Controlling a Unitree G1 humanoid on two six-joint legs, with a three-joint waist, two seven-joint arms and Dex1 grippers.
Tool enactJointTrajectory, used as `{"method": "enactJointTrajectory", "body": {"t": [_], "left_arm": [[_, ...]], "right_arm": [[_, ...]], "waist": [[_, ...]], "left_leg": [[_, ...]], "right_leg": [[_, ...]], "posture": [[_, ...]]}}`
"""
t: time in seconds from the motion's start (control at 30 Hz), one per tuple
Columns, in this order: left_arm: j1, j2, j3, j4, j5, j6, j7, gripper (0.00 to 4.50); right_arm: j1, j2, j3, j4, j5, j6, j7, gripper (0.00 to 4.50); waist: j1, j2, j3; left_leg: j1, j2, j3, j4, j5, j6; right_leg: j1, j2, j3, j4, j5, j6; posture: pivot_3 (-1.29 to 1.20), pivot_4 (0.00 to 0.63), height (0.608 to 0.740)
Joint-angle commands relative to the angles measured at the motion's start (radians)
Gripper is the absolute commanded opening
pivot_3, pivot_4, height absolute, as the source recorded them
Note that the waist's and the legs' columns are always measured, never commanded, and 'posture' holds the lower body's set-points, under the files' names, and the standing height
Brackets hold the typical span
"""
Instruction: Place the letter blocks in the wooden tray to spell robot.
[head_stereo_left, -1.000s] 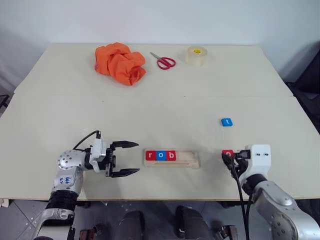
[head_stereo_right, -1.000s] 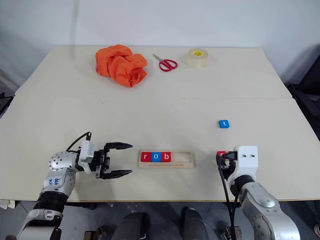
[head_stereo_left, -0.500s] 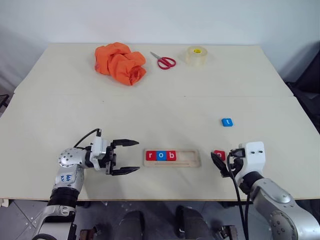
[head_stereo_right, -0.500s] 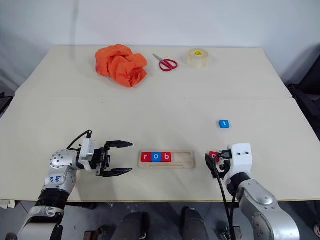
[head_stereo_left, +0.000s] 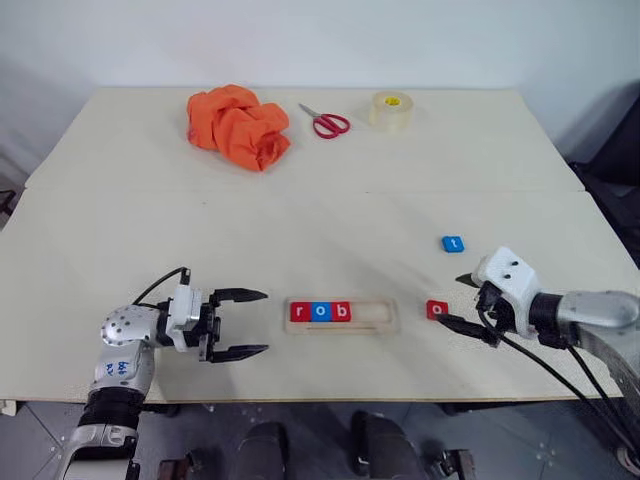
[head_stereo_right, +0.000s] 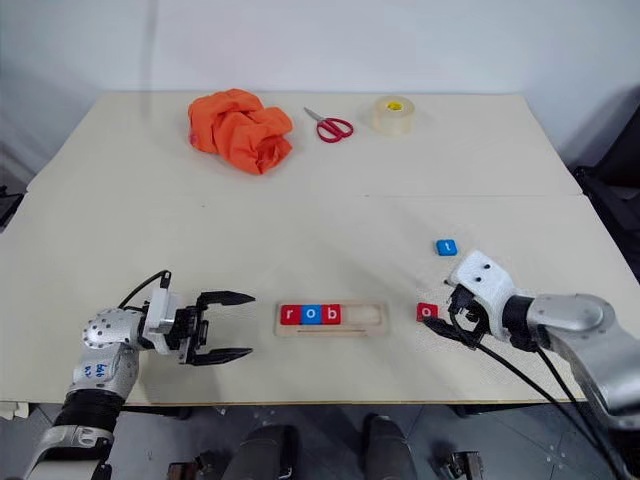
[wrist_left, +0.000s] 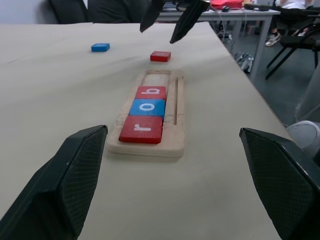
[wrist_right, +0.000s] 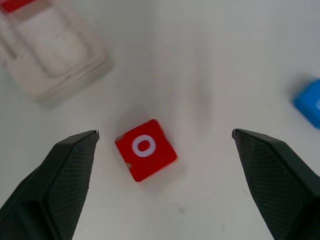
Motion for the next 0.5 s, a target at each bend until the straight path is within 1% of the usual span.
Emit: {"method": "enactJointTrajectory", "body": {"t": [0.03,0.2,0.23,0.3,0.33,0.37,0.4,0.43,0.47,0.5], "left_arm": [[0.031,0.020,0.028,-0.045,-0.017,-0.019,0.002,4.50],[0.089,0.020,0.047,-0.098,-0.018,-0.022,0.037,4.50],[0.099,0.020,0.049,-0.108,-0.019,-0.022,0.043,4.50],[0.118,0.022,0.053,-0.127,-0.021,-0.021,0.054,4.50],[0.125,0.023,0.055,-0.134,-0.022,-0.020,0.060,4.50],[0.132,0.025,0.057,-0.140,-0.023,-0.019,0.064,4.50],[0.137,0.026,0.058,-0.144,-0.022,-0.019,0.068,4.50],[0.140,0.028,0.058,-0.145,-0.022,-0.021,0.071,4.50],[0.141,0.029,0.059,-0.145,-0.022,-0.022,0.072,4.50],[0.140,0.028,0.059,-0.143,-0.021,-0.023,0.075,4.50]], "right_arm": [[-0.073,-0.023,0.083,0.104,-0.070,-0.098,0.107,4.47],[-0.158,-0.018,0.178,0.229,-0.150,-0.170,0.203,4.47],[-0.166,-0.012,0.183,0.242,-0.158,-0.177,0.210,4.30],[-0.174,-0.009,0.188,0.247,-0.165,-0.171,0.223,3.91],[-0.176,-0.009,0.190,0.246,-0.167,-0.171,0.229,3.60],[-0.180,-0.009,0.194,0.249,-0.175,-0.173,0.231,3.17],[-0.181,-0.011,0.198,0.251,-0.179,-0.183,0.242,2.95],[-0.183,-0.011,0.201,0.253,-0.186,-0.190,0.247,2.51],[-0.184,-0.010,0.201,0.254,-0.191,-0.192,0.249,2.23],[-0.185,-0.009,0.197,0.254,-0.192,-0.195,0.253,1.85]], "waist": [[0.000,0.000,0.000],[0.000,0.000,0.000],[0.000,0.000,0.000],[0.001,0.000,0.000],[0.001,0.000,0.000],[0.001,0.000,0.000],[0.000,0.000,0.000],[0.001,0.000,0.000],[0.001,0.000,0.000],[0.001,0.000,0.000]], "left_leg": [[0.000,0.000,0.001,0.000,0.000,0.000],[0.000,-0.001,0.001,0.001,0.000,0.000],[0.000,-0.001,0.001,0.001,0.000,0.000],[0.000,-0.001,0.001,0.001,0.000,0.000],[0.000,-0.001,0.001,0.001,0.000,0.000],[0.000,-0.001,0.001,0.001,0.000,0.000],[0.000,-0.001,0.001,0.001,0.000,0.000],[0.000,-0.001,0.001,0.001,0.000,0.000],[0.000,-0.001,0.001,0.002,0.000,0.000],[0.000,-0.001,0.001,0.002,0.000,0.000]], "right_leg": [[0.000,0.000,0.000,0.000,0.000,0.000],[0.000,-0.001,0.000,0.000,0.001,0.001],[0.000,-0.001,0.000,0.000,0.001,0.001],[0.000,-0.001,0.000,0.000,0.001,0.001],[0.000,-0.001,0.000,0.000,0.001,0.001],[0.000,-0.001,0.000,0.000,0.001,0.001],[0.000,-0.001,0.000,0.000,0.001,0.001],[0.000,-0.001,0.000,0.000,0.001,0.001],[0.000,-0.001,0.000,0.000,0.001,0.001],[0.000,-0.001,0.000,0.000,0.001,0.001]], "posture": [[0.00,0.150,0.740],[0.00,0.150,0.740],[0.00,0.150,0.740],[0.00,0.150,0.740],[0.00,0.150,0.740],[0.00,0.150,0.740],[0.00,0.150,0.740],[0.00,0.150,0.740],[0.00,0.150,0.740],[0.00,0.150,0.740]]}}
